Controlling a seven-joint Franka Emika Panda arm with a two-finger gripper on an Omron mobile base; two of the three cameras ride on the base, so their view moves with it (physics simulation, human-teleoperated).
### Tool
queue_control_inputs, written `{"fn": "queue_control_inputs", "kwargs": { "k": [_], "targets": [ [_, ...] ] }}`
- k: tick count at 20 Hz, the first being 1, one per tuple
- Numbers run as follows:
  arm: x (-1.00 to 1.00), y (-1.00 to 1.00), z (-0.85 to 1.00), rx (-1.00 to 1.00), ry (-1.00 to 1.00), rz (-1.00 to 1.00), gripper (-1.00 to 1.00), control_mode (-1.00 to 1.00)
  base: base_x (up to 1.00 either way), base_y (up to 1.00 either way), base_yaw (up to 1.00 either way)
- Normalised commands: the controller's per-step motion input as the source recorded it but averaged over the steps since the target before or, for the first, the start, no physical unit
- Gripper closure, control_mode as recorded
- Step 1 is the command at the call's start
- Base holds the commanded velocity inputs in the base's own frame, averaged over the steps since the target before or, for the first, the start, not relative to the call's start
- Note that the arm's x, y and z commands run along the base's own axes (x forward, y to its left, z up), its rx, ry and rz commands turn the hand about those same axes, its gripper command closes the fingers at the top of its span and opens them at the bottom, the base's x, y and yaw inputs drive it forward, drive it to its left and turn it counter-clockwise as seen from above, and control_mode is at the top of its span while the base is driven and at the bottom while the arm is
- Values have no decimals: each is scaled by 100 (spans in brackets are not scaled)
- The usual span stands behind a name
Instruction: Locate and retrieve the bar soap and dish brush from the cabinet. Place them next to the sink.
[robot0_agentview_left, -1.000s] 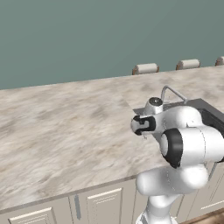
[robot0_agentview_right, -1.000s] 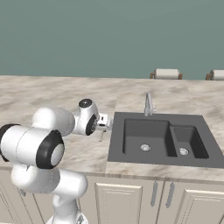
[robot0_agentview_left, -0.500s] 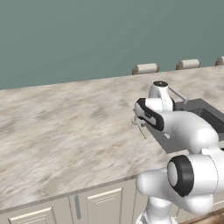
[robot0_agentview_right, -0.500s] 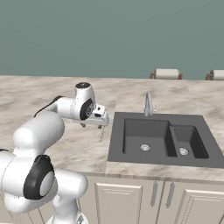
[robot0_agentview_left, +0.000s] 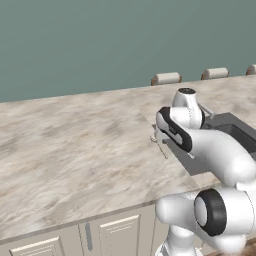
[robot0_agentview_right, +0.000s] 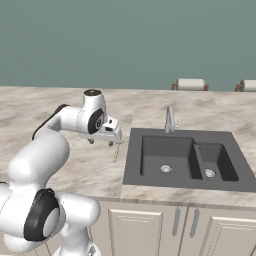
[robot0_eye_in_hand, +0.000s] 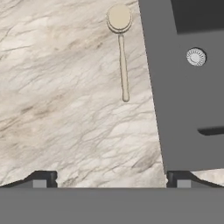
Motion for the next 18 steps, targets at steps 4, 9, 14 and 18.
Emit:
{"fn": "queue_control_inputs", "kwargs": {
  "k": [4, 9, 14, 18],
  "targets": [
    [-63, -2, 4, 6, -6, -2, -100, -100, 0, 0, 0],
    [-54, 3, 0, 2, -4, -3, -100, -100, 0, 0, 0],
    [-8, 1, 0, 0, 0, 1, -100, -100, 0, 0, 0],
    [-9, 1, 0, 0, 1, 0, -100, -100, 0, 0, 0]
  ]
}}
